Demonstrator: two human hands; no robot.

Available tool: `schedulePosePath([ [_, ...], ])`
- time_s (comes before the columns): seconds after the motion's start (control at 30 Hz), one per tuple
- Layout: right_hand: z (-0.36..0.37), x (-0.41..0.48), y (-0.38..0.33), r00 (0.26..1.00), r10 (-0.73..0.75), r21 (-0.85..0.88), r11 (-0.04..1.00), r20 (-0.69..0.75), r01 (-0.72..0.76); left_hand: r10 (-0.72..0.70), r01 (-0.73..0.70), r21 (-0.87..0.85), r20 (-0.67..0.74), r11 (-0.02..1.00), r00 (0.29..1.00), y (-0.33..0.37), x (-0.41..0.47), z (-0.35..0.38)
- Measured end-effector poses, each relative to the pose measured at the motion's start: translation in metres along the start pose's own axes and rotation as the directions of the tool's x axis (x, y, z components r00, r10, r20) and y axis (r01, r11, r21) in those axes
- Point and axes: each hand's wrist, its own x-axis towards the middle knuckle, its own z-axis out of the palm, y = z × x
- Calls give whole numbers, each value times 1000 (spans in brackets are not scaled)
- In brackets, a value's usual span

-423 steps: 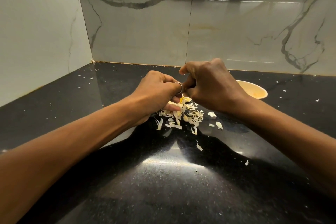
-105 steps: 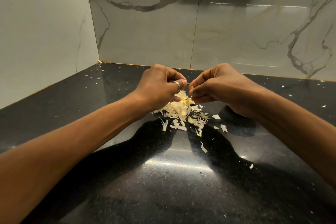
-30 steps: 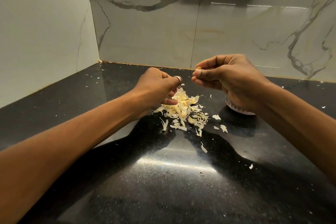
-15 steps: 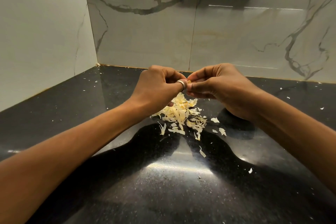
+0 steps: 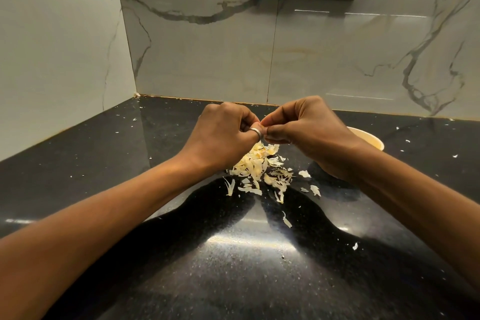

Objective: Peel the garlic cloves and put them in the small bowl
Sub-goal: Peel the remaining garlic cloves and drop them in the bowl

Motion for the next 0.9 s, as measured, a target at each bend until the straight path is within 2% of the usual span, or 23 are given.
schedulePosePath([
  [0.23,2,0,1,997,-72,-129,989,1,72,-39,39,15,-5,999,999,0,-2,2],
  [0.43,3,0,0,995,-98,-143,985,16,99,-139,143,-88,51,986,989,-1,-3,2],
  [0.53,1,1,-1,998,-50,-41,998,25,51,-201,219,-207,105,954,974,-1,-1,0],
  [0.67,-1,1,-3,998,35,182,982,57,-45,-332,390,-377,209,840,920,-2,2,-2],
  [0.77,-3,1,-4,996,74,286,955,46,-84,-363,434,-393,243,811,899,-5,2,-3],
  [0.9,-8,1,-3,992,106,304,945,62,-120,-360,438,-390,260,810,896,-5,2,-2],
])
